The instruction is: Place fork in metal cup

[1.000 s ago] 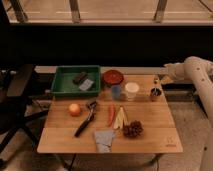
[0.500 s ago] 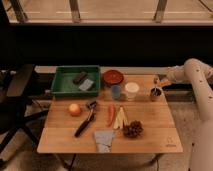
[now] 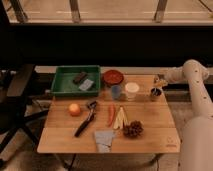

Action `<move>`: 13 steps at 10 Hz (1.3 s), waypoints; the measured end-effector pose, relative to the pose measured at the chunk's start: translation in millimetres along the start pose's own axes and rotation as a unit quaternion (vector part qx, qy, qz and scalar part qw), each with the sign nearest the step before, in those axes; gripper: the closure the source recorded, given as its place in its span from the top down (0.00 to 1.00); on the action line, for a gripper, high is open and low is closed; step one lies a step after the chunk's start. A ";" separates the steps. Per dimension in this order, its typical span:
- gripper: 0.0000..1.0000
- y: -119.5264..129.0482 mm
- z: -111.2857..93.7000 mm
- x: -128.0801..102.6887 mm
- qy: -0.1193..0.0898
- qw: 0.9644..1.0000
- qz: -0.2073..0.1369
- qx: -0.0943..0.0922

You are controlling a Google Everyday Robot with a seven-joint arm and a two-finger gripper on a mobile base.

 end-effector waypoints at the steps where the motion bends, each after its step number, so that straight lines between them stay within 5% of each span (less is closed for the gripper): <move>1: 0.71 1.7 4.6 -3.1 -0.005 1.000 0.000 -0.007; 5: 0.63 7.9 19.7 -5.7 -0.012 0.999 0.002 -0.030; 11: 0.04 7.4 19.7 -8.0 -0.017 0.999 -0.007 -0.041; 13: 0.00 7.4 17.2 -11.7 -0.016 0.999 -0.012 -0.043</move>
